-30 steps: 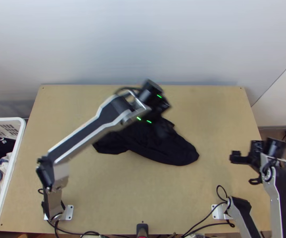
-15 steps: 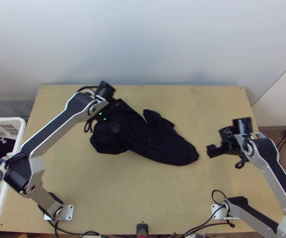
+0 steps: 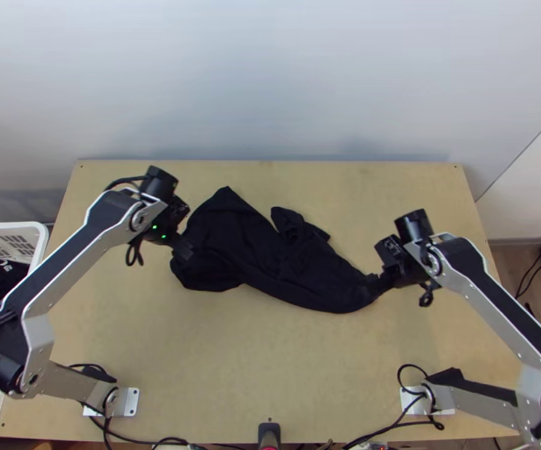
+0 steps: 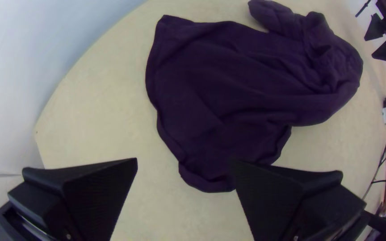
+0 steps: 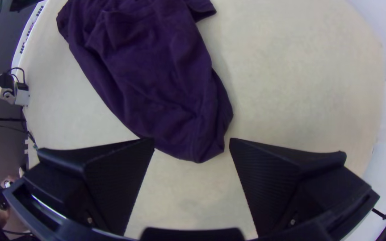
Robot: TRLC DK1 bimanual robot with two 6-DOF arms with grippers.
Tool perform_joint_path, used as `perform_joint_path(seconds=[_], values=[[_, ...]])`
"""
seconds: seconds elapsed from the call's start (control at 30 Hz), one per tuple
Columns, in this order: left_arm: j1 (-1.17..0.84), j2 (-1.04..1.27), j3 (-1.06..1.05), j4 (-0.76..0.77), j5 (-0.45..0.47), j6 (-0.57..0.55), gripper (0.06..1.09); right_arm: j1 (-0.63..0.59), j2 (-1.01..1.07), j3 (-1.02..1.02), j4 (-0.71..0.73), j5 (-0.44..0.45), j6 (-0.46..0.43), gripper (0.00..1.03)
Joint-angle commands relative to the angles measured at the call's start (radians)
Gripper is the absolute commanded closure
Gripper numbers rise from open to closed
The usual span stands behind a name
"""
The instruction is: Fold the t-shirt
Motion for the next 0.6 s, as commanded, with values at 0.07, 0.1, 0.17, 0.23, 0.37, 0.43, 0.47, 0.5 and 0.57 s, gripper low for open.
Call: perform_joint_path(seconds=[0.07,0.1,0.17,0.23,0.37,0.43,0.47,0.5,0.57], values=[[0.047,-0.072,-0.074,0.016,-0.001,0.0,0.1,0.024,0.143,0.036,0.075,-0.017,-0.003,0.25],[0.049,-0.076,-0.082,0.017,-0.001,0.001,0.1,0.025,0.16,0.043,0.081,-0.017,-0.005,0.25],[0.05,-0.081,-0.096,0.023,-0.001,0.001,0.1,0.03,0.189,0.05,0.103,-0.017,-0.003,0.25],[0.05,-0.085,-0.108,0.025,-0.001,0.001,0.1,0.035,0.202,0.04,0.143,-0.017,-0.006,0.35],[0.05,-0.107,-0.139,0.037,-0.001,0.005,0.1,0.035,0.214,0.023,0.203,-0.017,-0.009,0.44],[0.055,-0.116,-0.154,0.042,-0.001,0.005,0.1,0.028,0.221,0.019,0.213,-0.017,-0.014,0.44],[0.058,-0.119,-0.162,0.045,-0.001,0.006,0.1,0.027,0.225,0.014,0.221,-0.015,-0.016,0.44],[0.061,-0.125,-0.171,0.048,-0.001,0.008,0.1,0.025,0.228,0.011,0.227,-0.015,-0.019,0.44],[0.063,-0.133,-0.185,0.053,-0.001,0.011,0.1,0.021,0.238,0.003,0.235,-0.015,-0.02,0.44]])
